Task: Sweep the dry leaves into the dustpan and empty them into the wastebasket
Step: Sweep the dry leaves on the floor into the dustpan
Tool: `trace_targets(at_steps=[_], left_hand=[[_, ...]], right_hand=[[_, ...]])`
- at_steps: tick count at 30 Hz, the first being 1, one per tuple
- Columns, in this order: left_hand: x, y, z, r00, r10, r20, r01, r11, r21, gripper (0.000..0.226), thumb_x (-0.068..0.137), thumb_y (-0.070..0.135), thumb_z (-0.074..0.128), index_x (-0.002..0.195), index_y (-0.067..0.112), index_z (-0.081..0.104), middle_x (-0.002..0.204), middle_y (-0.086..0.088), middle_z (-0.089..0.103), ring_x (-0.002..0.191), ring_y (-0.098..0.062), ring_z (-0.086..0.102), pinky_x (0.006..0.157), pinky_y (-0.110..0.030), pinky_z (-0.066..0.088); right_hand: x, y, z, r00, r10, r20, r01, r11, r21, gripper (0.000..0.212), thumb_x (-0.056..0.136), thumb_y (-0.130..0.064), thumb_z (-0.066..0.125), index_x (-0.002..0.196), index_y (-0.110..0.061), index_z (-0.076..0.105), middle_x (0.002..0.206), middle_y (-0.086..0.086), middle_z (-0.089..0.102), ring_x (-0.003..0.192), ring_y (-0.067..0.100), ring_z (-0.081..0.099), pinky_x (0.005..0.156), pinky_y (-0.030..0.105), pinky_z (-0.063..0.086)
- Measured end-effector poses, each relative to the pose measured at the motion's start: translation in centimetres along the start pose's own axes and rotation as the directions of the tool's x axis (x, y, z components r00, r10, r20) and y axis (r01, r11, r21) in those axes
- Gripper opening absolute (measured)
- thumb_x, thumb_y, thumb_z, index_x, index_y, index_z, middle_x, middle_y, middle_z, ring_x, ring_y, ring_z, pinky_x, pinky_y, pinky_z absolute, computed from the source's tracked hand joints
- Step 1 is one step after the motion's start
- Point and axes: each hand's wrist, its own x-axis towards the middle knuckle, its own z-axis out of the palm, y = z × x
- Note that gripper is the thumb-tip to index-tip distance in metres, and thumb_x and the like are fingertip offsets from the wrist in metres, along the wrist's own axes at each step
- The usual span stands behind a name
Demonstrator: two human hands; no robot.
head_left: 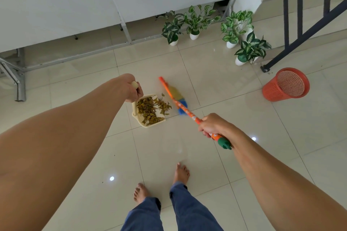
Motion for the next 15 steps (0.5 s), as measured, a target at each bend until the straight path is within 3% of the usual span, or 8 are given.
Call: trace_targets(at_steps=[5,11,15], left_hand=[[-0.7,-0.2,-0.4,1.000,0.012,0.022,-0.013,0.998,0.055,0.015,0.101,0.006,0.048,0.087,0.008,0.050,0.073,-0.003,0.050,0.051,-0.009,0.043,0.034,-0.014,0.034],[-0.2,0.1,-1.0,0.999,0.035,0.002,-0.035,0.996,0.083,0.014,0.102,0.007,0.045,0.088,0.009,0.048,0.074,-0.002,0.050,0.050,-0.010,0.043,0.034,-0.012,0.035],[0.6,0.1,-1.4,0.999,0.035,0.023,-0.036,0.997,0.074,0.013,0.101,0.007,0.047,0.089,0.008,0.048,0.075,-0.003,0.050,0.050,-0.010,0.044,0.033,-0.011,0.036]], right_hand=[[-3.9,0.3,-0.5,0.990,-0.096,0.104,0.097,0.995,-0.004,0.033,0.085,-0.006,0.058,0.117,-0.006,0.064,0.065,0.006,0.054,0.039,0.011,0.046,0.034,0.011,0.034],[-2.7,0.5,1.2,0.995,-0.074,-0.064,0.064,0.988,-0.144,0.022,0.077,-0.010,0.056,0.097,-0.008,0.064,0.060,0.004,0.063,0.048,0.019,0.065,0.051,0.024,0.050],[-1.1,-0.9,3.6,0.999,-0.033,0.016,0.033,0.999,0.012,0.022,0.077,-0.007,0.057,0.097,-0.002,0.065,0.056,0.005,0.060,0.049,0.020,0.055,0.053,0.025,0.045]])
